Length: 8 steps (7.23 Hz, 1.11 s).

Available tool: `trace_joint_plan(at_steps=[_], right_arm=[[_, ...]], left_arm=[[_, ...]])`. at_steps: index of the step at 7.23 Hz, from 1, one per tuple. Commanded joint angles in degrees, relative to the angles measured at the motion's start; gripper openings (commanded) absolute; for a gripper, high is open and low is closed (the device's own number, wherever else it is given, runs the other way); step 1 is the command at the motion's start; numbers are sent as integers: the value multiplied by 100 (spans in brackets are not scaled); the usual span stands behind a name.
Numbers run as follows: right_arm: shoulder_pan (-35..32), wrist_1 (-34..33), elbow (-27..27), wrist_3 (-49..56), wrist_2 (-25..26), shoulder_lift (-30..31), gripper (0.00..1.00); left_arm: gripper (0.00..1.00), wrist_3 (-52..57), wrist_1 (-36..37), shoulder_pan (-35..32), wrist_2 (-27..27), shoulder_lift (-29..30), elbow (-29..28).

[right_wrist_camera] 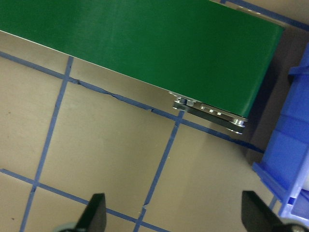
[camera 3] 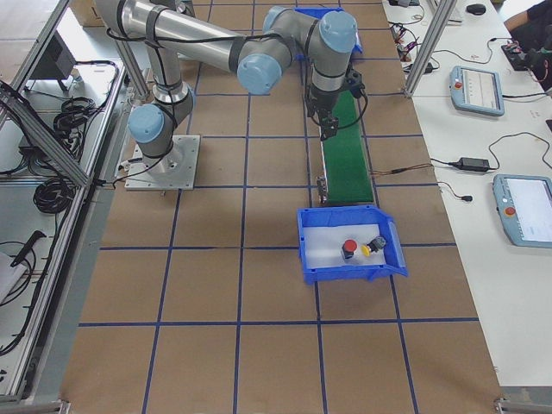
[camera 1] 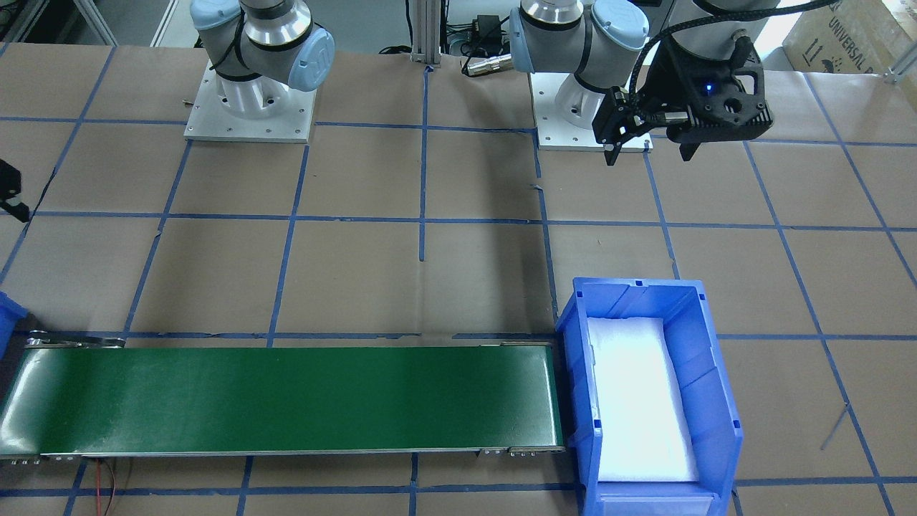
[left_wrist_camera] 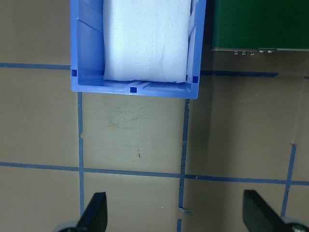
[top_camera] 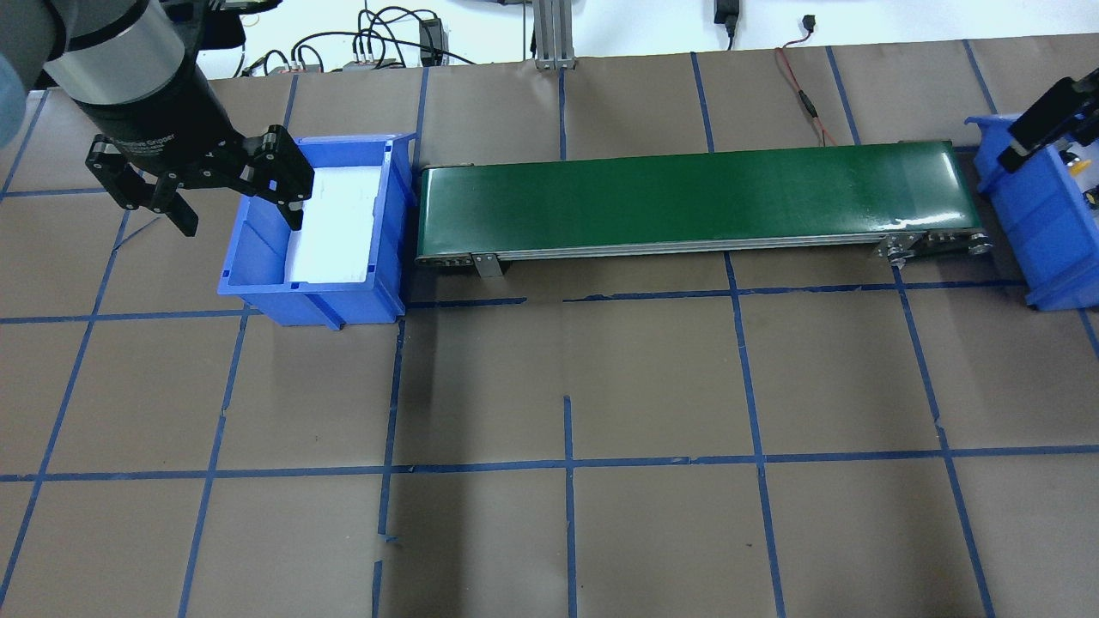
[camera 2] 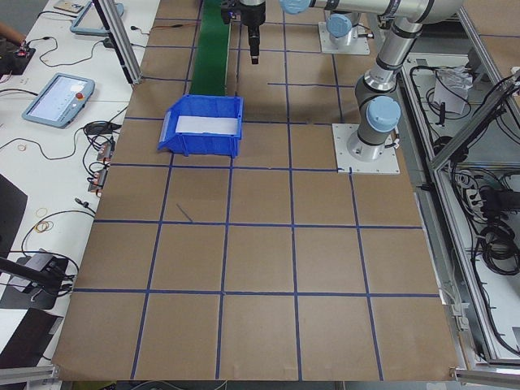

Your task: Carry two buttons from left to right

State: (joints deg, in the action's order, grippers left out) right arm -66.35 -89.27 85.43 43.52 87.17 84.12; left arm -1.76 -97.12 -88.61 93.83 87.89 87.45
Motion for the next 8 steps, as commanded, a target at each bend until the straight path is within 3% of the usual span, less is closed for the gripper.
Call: trace_joint_plan(at_steps=[1, 5, 8], right_arm=[[-884, 6, 167, -1558, 27, 236, 100], [-2731, -116, 123, -4601, 45, 184, 100], [-2813, -143, -131, -4906, 72, -44, 100]], left_arm=[[100, 0, -9, 2, 4, 0, 0], [100, 17, -9, 19, 4, 0, 0], [100, 26, 0, 11, -40, 0, 0]])
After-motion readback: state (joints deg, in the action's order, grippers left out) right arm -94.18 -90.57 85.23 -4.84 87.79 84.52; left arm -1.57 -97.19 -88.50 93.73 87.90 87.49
